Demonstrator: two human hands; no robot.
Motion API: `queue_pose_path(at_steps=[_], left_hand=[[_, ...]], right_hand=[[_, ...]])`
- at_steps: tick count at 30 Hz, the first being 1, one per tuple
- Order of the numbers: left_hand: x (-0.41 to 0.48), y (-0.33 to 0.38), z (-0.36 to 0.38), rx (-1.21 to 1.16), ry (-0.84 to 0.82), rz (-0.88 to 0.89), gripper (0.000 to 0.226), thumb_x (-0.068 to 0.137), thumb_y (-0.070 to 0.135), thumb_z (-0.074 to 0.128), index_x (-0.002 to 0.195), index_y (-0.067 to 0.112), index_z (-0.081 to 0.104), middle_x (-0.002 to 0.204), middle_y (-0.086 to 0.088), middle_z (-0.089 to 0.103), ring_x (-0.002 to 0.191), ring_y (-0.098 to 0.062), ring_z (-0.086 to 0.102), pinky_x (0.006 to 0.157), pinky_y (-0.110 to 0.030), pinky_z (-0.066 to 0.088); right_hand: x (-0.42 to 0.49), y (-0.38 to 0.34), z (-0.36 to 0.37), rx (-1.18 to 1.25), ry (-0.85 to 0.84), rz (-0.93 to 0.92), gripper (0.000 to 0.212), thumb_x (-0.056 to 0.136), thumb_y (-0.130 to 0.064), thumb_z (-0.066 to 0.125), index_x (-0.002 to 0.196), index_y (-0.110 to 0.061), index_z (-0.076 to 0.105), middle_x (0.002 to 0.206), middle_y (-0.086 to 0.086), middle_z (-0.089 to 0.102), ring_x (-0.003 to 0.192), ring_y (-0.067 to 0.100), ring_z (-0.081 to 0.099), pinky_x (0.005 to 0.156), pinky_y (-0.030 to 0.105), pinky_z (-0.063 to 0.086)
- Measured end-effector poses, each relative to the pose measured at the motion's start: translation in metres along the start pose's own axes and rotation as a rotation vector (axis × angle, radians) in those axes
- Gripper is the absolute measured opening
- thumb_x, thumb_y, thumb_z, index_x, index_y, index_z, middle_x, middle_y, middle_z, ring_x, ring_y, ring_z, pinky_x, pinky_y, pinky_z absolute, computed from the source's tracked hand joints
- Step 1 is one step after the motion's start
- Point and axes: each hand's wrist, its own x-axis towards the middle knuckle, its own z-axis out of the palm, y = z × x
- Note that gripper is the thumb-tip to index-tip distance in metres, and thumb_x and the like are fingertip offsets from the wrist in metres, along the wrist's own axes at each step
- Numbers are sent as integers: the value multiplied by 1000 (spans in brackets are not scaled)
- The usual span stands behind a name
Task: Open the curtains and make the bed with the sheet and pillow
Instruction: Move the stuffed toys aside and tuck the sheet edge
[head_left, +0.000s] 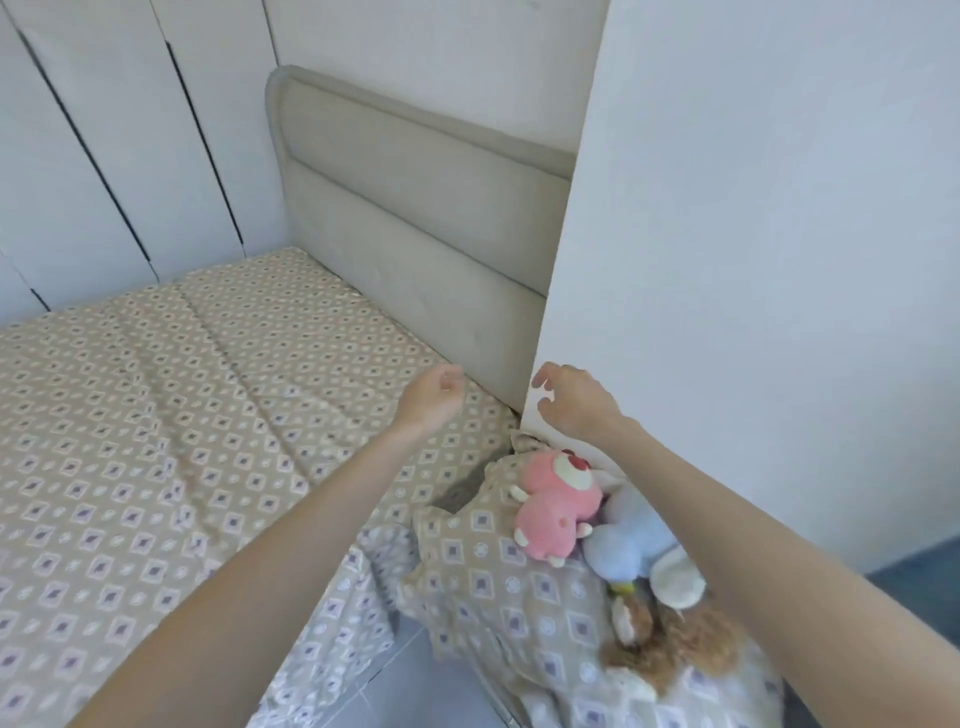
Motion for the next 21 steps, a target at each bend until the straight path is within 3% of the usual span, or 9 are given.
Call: queue_pose_path(at_steps=[2, 7, 10, 12, 14, 18, 21], left_hand=[[-5, 9, 38, 15, -78, 5, 39, 96, 16, 42, 134, 16, 50, 134, -5, 53, 119, -20, 52, 96, -29, 41], [-18, 18, 129, 41, -283, -35, 37, 90, 19, 52, 127, 17, 53, 118, 3, 57, 115, -16, 55, 86, -24, 40], [-25, 16, 171, 91, -339, -31, 38, 86, 13, 53, 124, 14, 57, 124, -7, 60, 118, -24, 55, 93, -32, 44], [-28, 15, 194, 163, -364, -54, 43, 90, 6, 49, 132, 7, 50, 133, -12, 53, 124, -26, 49, 95, -29, 39], [-27, 8, 207, 197, -371, -112, 55, 90, 10, 50, 144, 13, 36, 141, -12, 44, 128, -26, 44, 97, -28, 38], [-12, -10, 227, 251, -423, -189, 80, 81, 28, 56, 150, 26, 16, 144, -16, 33, 125, -33, 42, 99, -40, 44], [5, -24, 238, 317, -443, -280, 92, 79, 31, 58, 150, 38, 1, 153, -20, 12, 136, -42, 26, 110, -47, 31]], right_hand=[[-20, 37, 0, 11, -33, 79, 35, 90, -15, 48, 125, -18, 51, 124, 6, 53, 116, 25, 49, 92, 38, 46], [-74, 123, 14, 59, -83, 264, 38, 90, -18, 51, 128, -16, 49, 126, 11, 47, 119, 31, 46, 95, 39, 43], [-99, 159, 31, 33, -117, 352, 40, 93, -21, 50, 133, -16, 44, 130, 14, 43, 118, 35, 45, 95, 41, 43], [-109, 179, 47, 63, -163, 431, 48, 94, -26, 51, 139, -15, 37, 137, 16, 37, 122, 37, 42, 97, 42, 43], [-116, 188, 62, 111, -211, 530, 61, 94, -31, 52, 147, -17, 25, 148, 16, 23, 131, 41, 30, 102, 49, 39], [-119, 202, 88, 193, -272, 832, 87, 90, -43, 56, 151, -23, -1, 156, 18, -6, 139, 48, 12, 108, 59, 27], [-111, 207, 107, 377, -243, 909, 97, 86, -43, 61, 150, -29, -11, 155, 27, -4, 134, 50, 29, 108, 54, 32]])
